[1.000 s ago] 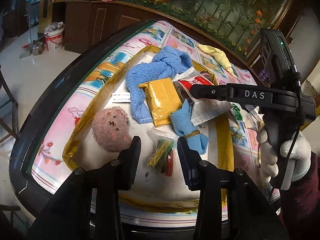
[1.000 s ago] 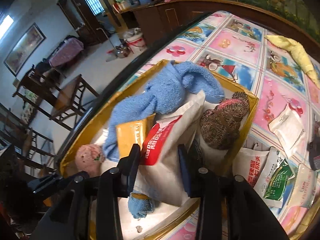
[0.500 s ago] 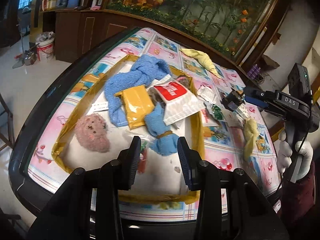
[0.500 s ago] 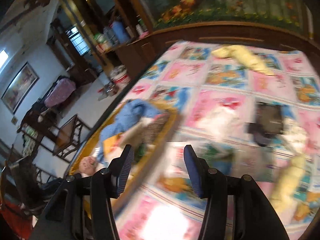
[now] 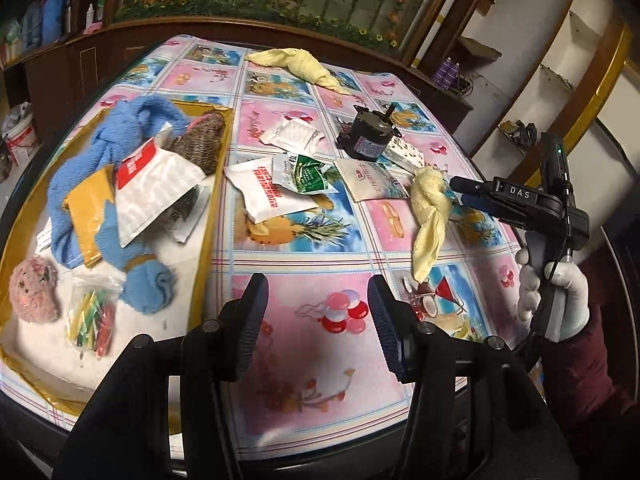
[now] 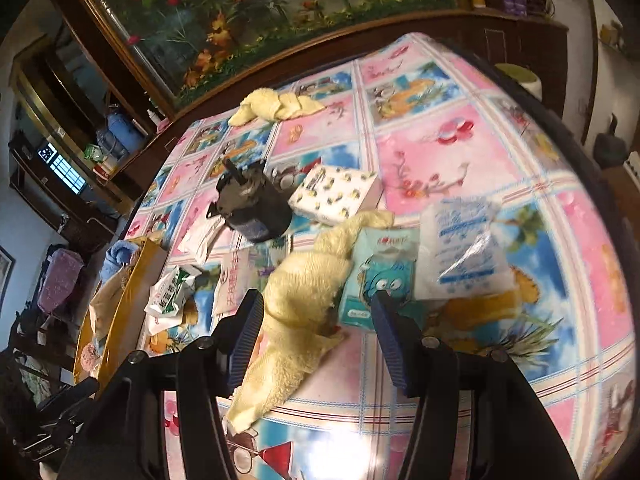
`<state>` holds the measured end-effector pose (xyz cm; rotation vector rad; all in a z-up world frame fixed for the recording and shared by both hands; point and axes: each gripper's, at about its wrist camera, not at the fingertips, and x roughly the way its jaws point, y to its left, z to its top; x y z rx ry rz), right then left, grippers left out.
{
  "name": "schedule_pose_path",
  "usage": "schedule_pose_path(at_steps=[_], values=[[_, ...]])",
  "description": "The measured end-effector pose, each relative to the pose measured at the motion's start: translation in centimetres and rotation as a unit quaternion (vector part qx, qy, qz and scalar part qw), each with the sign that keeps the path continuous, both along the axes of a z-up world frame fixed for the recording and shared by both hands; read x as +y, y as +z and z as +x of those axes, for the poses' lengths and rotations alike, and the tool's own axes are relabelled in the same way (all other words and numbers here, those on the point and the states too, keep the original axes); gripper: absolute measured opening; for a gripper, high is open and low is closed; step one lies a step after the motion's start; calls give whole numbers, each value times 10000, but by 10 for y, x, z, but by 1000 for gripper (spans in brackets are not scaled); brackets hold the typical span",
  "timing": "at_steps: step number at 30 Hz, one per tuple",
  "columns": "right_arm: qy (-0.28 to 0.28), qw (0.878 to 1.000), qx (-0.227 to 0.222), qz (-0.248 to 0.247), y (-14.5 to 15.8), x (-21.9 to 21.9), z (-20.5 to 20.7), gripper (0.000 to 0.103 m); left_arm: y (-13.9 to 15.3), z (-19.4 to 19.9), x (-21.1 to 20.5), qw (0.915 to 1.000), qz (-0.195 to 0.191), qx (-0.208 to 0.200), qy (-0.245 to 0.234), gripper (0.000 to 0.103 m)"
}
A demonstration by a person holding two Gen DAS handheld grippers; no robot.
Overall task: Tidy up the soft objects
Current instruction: 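Grasp the yellow fuzzy towel with the right tool while the left tool grasps the green-white granule packet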
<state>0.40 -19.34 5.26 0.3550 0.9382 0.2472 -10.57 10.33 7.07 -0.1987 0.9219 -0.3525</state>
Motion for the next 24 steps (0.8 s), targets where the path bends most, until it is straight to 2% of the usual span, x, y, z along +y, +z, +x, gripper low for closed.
schedule_pose_path(at_steps=[3, 6, 8, 10, 11, 13, 16, 20, 21, 24], values=[[234, 9995, -150, 158, -9, 11, 0, 56, -4, 13, -14, 10000, 14, 83, -21, 52], [382, 9989, -268, -42, -18, 29, 2, 56, -9, 32, -28, 9997, 110, 199, -21, 52], [443, 9983, -322, -183, -23, 33, 3, 55, -9, 47, -38, 9997, 213, 140, -21, 52], [422, 9984, -335, -190, -28, 31, 2, 41, -9, 63, -48, 9990, 435, 77, 27, 52], [421, 9986, -285, -177, -31, 29, 3, 39, -10, 72, -52, 9986, 526, 53, 41, 52], [421, 9990, -147, -38, -37, 25, 6, 39, -11, 90, -59, 9971, 762, -45, 64, 52], [424, 9989, -169, 100, -38, 21, 7, 39, -19, 118, -67, 9916, 1269, -165, 178, 52], [457, 9987, -188, 92, -38, 22, 6, 39, -43, 152, -73, 9809, 1924, 60, 293, 52], [461, 9987, -189, 96, -38, 22, 6, 39, -49, 156, -74, 9786, 2032, 129, 312, 59], [468, 9986, -191, 131, -38, 21, 7, 39, -56, 155, -81, 9764, 2152, 162, 89, 61]])
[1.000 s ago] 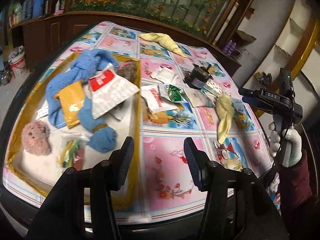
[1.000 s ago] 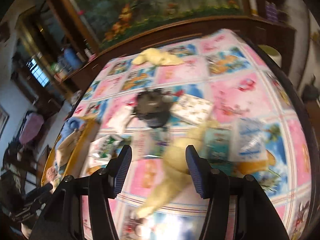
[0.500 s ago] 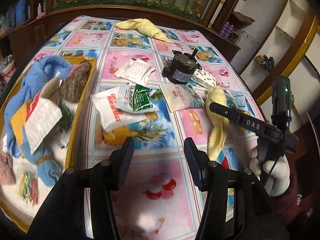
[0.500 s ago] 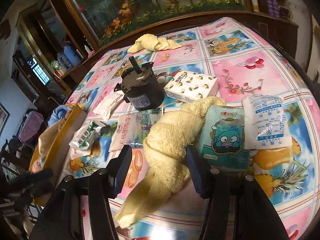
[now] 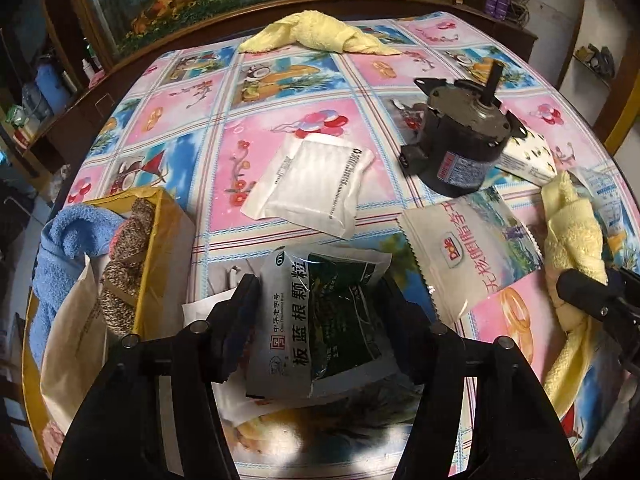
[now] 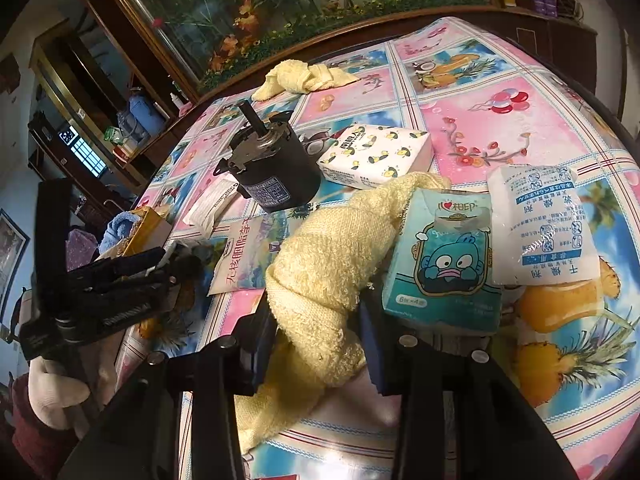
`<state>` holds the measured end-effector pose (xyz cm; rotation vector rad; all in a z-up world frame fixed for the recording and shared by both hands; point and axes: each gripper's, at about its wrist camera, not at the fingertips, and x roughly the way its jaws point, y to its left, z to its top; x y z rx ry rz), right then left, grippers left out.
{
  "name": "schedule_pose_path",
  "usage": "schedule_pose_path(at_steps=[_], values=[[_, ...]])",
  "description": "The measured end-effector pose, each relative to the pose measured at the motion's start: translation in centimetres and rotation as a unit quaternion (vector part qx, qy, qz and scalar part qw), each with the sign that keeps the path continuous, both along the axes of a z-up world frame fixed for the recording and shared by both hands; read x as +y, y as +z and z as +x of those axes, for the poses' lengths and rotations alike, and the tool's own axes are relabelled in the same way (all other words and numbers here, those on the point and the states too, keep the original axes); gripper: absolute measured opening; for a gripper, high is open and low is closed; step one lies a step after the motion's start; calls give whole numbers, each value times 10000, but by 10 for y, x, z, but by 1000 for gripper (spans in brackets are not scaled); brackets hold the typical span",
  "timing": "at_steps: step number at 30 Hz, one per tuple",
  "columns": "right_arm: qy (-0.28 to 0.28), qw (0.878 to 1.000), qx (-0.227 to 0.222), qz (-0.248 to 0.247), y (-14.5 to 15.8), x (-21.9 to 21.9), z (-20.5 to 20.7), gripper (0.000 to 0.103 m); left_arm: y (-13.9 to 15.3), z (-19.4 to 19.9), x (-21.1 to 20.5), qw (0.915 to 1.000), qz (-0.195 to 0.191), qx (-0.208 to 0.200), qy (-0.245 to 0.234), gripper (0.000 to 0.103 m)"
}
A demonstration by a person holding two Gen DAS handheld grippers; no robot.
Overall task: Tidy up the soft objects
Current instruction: 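Grasp the yellow fuzzy towel with the right tool while the left tool grasps the green-white granule packet, then carry the yellow towel and granule packet into the white box and open both tools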
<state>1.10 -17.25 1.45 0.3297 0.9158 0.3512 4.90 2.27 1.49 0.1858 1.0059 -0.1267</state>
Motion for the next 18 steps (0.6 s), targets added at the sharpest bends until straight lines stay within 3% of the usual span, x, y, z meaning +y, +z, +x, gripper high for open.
schedule_pose_path(at_steps=[4, 7, 18], values=[[-2, 10000, -8, 12, 0, 0, -1, 39, 6, -17, -10, 9979, -422, 107, -474, 51], [2, 10000, -27, -15, 0, 1, -1, 39, 14, -35, -15, 9959, -643, 77, -628, 50], [26, 9999, -92, -74, 0, 3, 0, 39, 40, -88, -8, 9884, -1367, -142, -650, 50]])
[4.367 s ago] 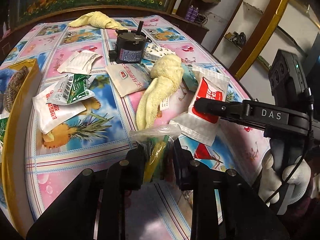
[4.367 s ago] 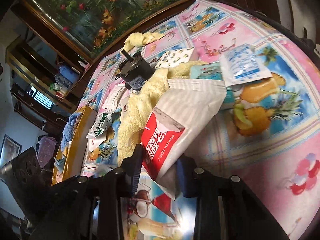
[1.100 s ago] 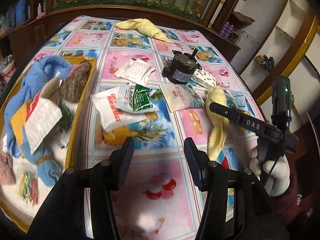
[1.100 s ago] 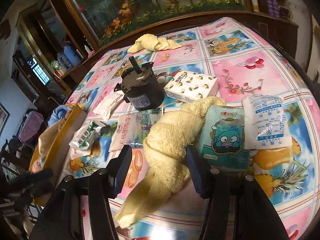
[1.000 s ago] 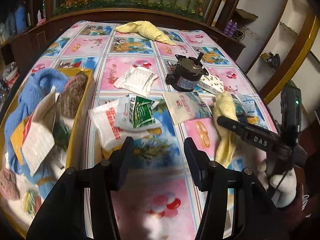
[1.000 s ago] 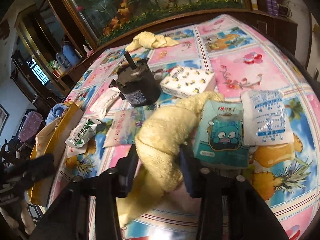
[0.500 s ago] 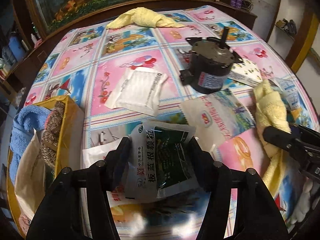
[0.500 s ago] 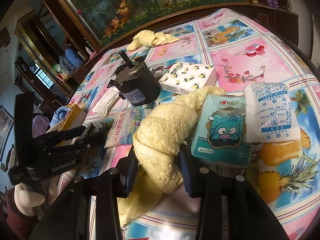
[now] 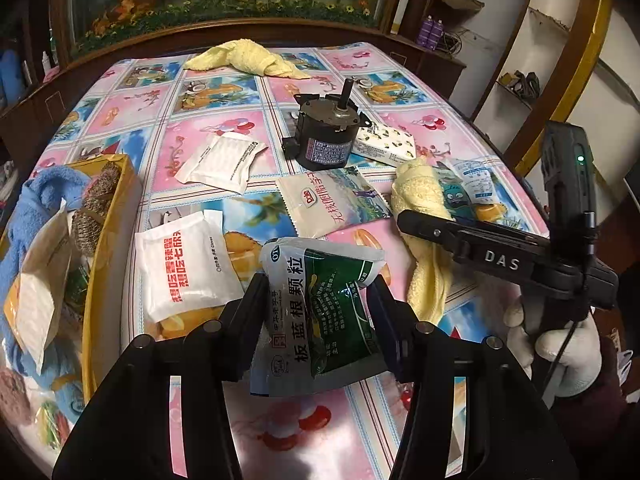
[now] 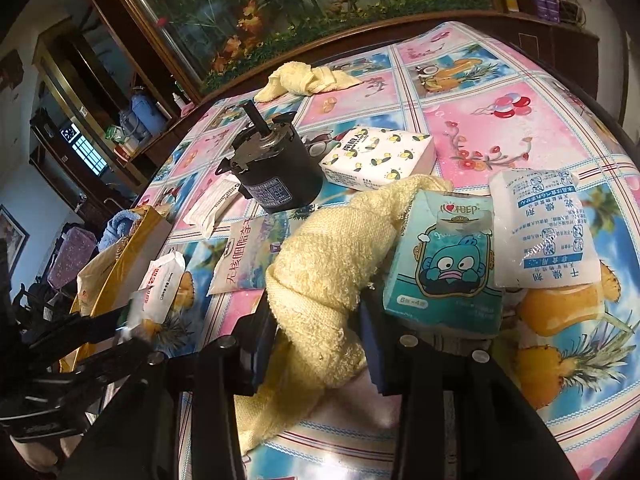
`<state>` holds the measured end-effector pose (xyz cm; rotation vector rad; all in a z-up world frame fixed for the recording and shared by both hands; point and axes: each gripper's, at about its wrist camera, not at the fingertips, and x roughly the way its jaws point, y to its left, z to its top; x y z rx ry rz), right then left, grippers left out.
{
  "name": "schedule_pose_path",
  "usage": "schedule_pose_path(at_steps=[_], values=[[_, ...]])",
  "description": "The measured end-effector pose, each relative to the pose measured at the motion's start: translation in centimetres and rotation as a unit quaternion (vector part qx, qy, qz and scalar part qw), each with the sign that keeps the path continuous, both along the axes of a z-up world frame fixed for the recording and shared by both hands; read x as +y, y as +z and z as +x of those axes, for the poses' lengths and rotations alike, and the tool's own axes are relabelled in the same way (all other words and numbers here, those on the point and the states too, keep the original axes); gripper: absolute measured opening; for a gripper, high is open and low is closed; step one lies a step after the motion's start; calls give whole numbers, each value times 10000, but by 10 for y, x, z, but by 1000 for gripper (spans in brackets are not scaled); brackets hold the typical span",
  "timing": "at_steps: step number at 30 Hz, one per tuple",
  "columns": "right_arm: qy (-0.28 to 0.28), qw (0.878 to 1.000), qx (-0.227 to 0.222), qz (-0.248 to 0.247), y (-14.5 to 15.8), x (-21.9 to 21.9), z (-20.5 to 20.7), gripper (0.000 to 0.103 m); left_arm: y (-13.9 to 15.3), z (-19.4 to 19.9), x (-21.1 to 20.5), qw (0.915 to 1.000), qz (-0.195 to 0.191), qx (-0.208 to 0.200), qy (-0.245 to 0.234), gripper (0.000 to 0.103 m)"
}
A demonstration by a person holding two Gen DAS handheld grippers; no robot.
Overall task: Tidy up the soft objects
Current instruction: 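Carry the yellow towel and granule packet into the white box and open both tools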
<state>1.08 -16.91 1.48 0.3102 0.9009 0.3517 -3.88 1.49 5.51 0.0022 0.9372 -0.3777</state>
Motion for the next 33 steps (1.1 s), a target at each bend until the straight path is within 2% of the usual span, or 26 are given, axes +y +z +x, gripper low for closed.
schedule_pose_path(at_steps=[7, 10, 18, 27, 33], values=[[-43, 9998, -88, -179, 1, 4, -1, 38, 13, -33, 35, 9987, -381, -179, 281, 50], [-105, 9994, -161, -272, 4, 5, -6, 34, 18, -46, 60, 9967, -583, -244, 508, 50], [-288, 9988, -381, 118, 39, 1, -45, 34, 32, -83, 145, 9861, -848, -528, 1325, 51], [631, 9955, -663, 254, 85, 77, -63, 34, 12, -101, 229, 9642, -1152, -375, 2360, 51], [1468, 9867, -586, 384, 95, 147, -60, 34, 1, -97, 254, 9585, -1114, -279, 2609, 51]])
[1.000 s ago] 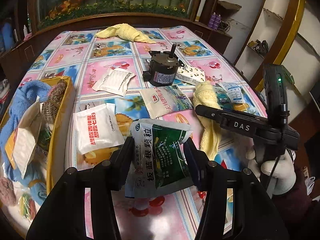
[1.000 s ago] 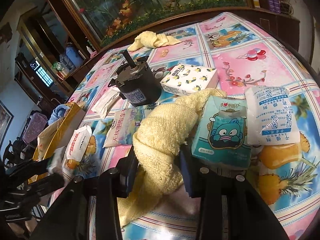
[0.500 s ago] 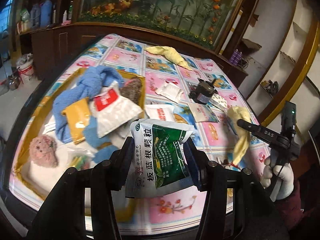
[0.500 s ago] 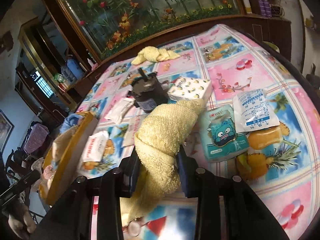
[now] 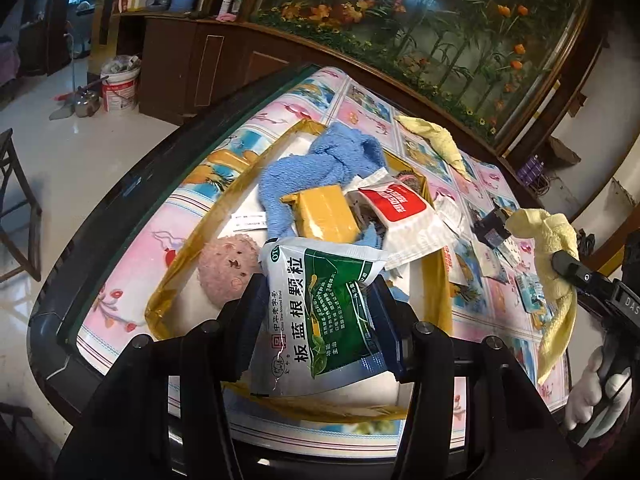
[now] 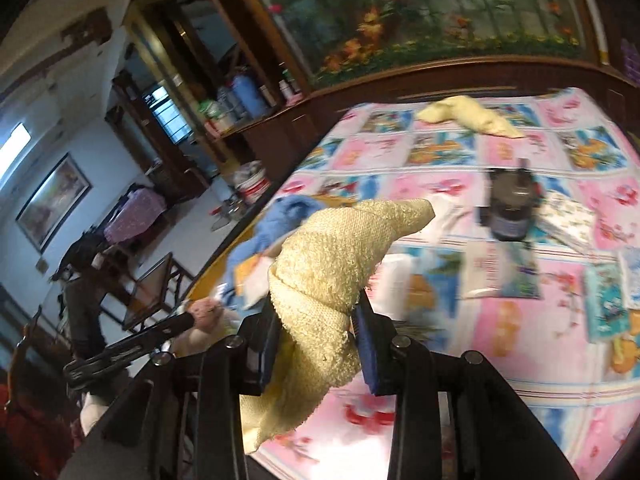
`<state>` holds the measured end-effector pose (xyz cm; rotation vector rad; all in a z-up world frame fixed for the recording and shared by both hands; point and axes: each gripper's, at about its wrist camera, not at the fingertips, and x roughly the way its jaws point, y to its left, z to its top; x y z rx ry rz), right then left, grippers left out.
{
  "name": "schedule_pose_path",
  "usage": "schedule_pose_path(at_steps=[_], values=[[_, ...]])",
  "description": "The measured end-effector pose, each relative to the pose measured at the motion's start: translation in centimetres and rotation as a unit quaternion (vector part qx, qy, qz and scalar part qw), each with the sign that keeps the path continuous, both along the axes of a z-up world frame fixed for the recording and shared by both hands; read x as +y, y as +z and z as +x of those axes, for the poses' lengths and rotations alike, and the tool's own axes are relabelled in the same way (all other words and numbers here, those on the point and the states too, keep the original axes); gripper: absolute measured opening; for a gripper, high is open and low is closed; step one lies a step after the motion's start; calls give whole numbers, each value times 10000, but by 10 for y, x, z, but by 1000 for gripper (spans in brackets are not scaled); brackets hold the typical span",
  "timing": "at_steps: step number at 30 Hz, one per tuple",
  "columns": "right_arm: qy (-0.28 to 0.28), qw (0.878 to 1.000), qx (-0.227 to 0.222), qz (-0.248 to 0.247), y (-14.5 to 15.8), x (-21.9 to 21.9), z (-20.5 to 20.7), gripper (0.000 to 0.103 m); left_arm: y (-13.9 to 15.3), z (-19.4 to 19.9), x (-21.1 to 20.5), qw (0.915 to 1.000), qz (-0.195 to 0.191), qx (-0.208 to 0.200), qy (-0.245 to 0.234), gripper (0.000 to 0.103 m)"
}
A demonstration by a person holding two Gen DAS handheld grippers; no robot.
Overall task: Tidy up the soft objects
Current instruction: 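Carry the yellow towel and granule packet into the white box and open both tools, then grasp the white patterned tissue pack with the left tool while the right tool grasps the blue cartoon tissue pack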
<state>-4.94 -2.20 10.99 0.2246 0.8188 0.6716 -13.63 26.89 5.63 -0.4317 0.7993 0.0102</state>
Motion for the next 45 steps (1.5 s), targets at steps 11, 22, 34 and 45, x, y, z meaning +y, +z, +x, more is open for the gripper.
schedule_pose_path(at_steps=[11, 22, 34, 45], values=[[1373, 9896, 197, -389, -22, 123, 2, 34, -10, 8, 30, 9987, -390, 107, 311, 59], [1693, 9759, 366, -1326, -70, 166, 8, 33, -14, 20, 27, 9992, -43, 348, 190, 68], [1442, 9863, 246, -763, -41, 139, 2, 47, 13, 15, 15, 9999, 73, -60, 35, 83], [195, 9991, 26, -374, -25, 8, 2, 50, 47, 10, -53, 9947, 7, -484, -907, 83]])
